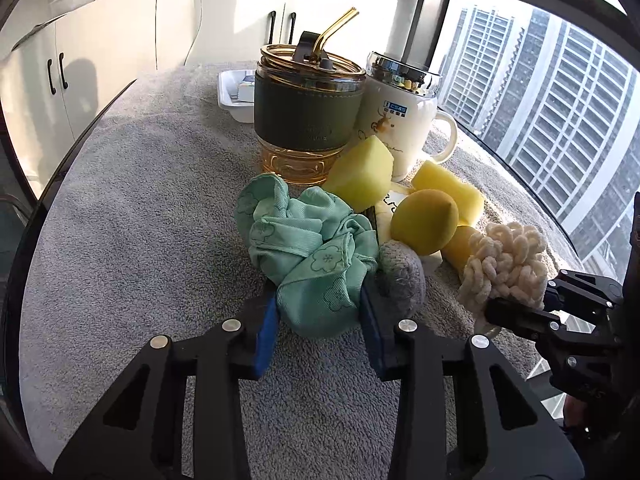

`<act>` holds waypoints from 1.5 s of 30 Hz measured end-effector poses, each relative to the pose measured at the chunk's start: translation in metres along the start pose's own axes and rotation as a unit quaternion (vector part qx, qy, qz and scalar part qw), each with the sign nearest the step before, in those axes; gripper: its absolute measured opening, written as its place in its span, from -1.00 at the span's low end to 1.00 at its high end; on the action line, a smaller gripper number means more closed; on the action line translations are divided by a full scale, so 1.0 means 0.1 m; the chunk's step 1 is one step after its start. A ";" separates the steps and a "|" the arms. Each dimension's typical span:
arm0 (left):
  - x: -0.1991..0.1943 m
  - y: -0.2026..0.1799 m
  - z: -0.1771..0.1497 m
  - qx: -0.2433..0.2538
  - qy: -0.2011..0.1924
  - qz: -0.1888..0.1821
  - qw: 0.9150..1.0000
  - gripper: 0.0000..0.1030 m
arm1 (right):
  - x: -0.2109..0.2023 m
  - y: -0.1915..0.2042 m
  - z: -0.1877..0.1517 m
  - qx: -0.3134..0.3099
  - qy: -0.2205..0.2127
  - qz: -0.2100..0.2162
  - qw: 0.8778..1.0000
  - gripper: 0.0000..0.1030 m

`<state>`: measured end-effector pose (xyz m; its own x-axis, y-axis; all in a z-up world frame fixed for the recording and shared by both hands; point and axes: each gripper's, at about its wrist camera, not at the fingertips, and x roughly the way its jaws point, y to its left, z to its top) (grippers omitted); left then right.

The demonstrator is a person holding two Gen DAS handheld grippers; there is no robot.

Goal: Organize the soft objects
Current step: 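Carry the rope knot and green cloth over to the white tray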

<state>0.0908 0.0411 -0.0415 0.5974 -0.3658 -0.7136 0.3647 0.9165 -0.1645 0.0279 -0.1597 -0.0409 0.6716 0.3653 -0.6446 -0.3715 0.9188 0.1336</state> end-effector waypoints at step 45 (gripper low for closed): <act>-0.40 0.22 0.35 -0.006 -0.038 0.025 0.999 -0.34 | -0.37 -0.61 0.50 -0.007 -0.024 -0.075 0.997 -0.58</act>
<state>0.0996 0.0707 0.0075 0.6678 -0.3301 -0.6671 0.3239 0.9359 -0.1389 0.0575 -0.2214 0.0127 0.7504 0.2314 -0.6191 -0.2736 0.9614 0.0277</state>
